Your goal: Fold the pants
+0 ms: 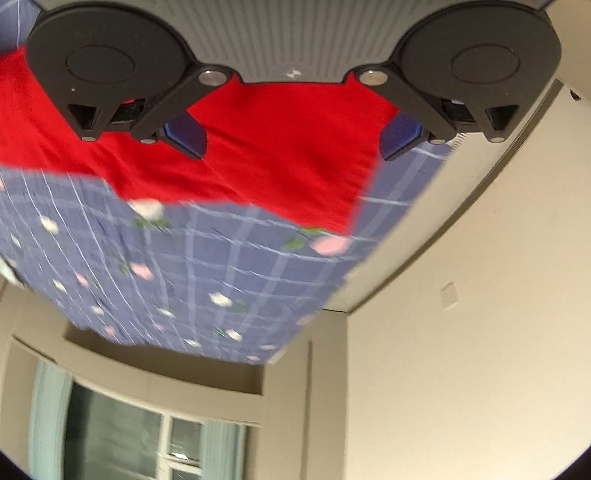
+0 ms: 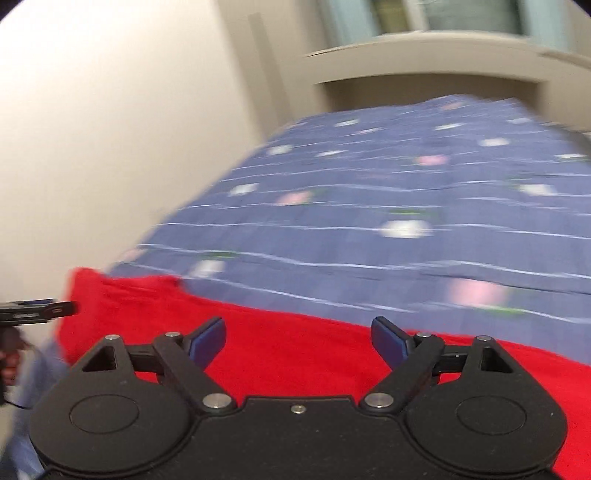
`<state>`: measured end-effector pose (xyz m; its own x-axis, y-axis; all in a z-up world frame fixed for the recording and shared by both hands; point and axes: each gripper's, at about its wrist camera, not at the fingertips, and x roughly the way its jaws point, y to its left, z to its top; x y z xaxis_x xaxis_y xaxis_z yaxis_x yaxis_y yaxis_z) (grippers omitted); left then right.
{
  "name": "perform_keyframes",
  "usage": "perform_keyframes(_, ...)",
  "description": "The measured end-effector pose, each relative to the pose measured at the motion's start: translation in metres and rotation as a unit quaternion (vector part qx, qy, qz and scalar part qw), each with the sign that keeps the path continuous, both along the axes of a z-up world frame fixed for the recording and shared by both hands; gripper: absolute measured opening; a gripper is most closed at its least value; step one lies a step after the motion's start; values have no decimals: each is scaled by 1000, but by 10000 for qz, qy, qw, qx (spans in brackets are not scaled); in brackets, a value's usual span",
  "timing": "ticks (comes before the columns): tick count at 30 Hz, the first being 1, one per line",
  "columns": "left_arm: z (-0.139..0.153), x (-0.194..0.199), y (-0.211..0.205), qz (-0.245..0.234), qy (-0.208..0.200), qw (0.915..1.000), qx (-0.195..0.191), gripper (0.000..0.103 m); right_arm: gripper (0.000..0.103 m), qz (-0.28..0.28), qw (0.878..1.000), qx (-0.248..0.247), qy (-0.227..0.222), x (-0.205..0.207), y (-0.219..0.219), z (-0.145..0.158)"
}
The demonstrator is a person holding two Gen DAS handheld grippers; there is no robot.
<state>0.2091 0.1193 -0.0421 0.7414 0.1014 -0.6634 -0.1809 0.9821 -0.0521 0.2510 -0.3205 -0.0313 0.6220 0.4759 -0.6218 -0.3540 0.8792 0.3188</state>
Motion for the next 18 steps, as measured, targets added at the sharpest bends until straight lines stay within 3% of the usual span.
perform_keyframes(4,-1,17,47,166,16,9994,-312,102,75,612,9959,537,392,52,78,-15)
perform_keyframes(7,-10,35,79,-25,74,9956,-935,101,66,806,9906,792,771,86,123,-29)
perform_keyframes(11,-32,57,104,-280,334,9837,-1747,97,52,950,9826,906,1313,117,161,-47)
perform_keyframes(12,-37,61,105,-341,423,9810,-1864,90,46,1004,9807,863,1440,122,168,-51)
perform_keyframes(14,-45,65,104,-508,530,9770,-2002,66,34,1039,9790,720,1602,124,180,-58)
perform_keyframes(15,-47,64,103,-578,536,9759,-2034,49,22,1037,9793,659,1609,124,182,-59)
perform_keyframes(16,-46,61,101,-563,507,9784,-1921,31,18,1041,9800,621,1577,123,184,-59)
perform_keyframes(18,-41,55,99,-528,391,9817,-1790,20,10,971,9826,612,1463,120,182,-56)
